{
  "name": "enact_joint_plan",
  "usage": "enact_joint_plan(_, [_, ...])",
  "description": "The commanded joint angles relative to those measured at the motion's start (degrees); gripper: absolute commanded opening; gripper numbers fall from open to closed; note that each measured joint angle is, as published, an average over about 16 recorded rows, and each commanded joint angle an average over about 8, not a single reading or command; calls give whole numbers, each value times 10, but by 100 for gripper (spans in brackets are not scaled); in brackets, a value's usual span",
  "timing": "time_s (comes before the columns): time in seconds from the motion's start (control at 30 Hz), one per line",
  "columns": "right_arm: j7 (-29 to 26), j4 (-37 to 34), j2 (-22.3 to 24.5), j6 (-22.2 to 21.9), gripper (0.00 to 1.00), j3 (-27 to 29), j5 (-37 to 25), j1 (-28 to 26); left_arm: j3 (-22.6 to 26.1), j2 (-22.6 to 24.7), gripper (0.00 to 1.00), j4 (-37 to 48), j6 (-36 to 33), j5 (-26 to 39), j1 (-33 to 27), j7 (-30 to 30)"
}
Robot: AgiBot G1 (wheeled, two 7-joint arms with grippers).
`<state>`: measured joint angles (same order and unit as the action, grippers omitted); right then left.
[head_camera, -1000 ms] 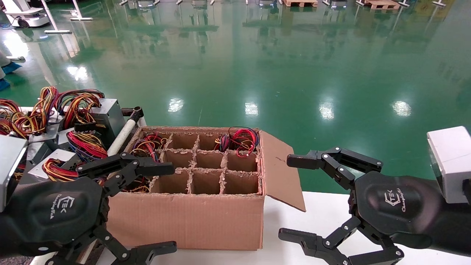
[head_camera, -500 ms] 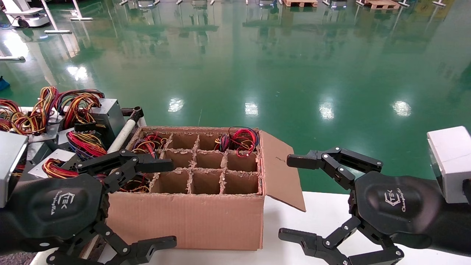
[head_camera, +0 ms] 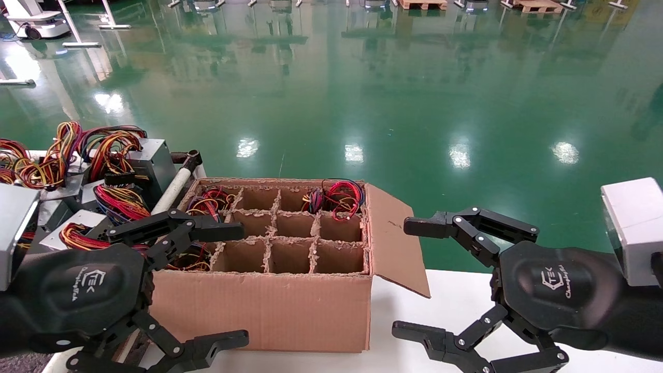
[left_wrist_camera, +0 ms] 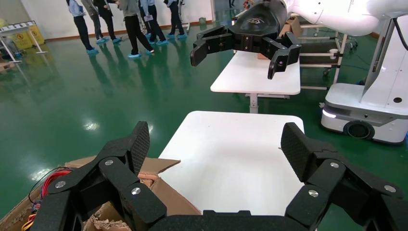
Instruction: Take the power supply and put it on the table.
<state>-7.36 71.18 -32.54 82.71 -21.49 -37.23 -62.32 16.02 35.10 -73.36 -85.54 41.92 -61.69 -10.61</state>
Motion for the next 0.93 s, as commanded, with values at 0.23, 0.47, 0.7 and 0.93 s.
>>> enact_joint_plan(0.23, [0, 0, 0, 0, 100, 0, 0, 0, 0, 0, 100, 0, 0, 0, 0, 0])
enact_joint_plan(0.47, [0, 0, 0, 0, 100, 0, 0, 0, 0, 0, 100, 1, 0, 0, 0, 0])
enact_joint_plan(0.7, [0, 0, 0, 0, 100, 0, 0, 0, 0, 0, 100, 1, 0, 0, -1, 0])
enact_joint_plan(0.93, [0, 0, 0, 0, 100, 0, 0, 0, 0, 0, 100, 1, 0, 0, -1, 0])
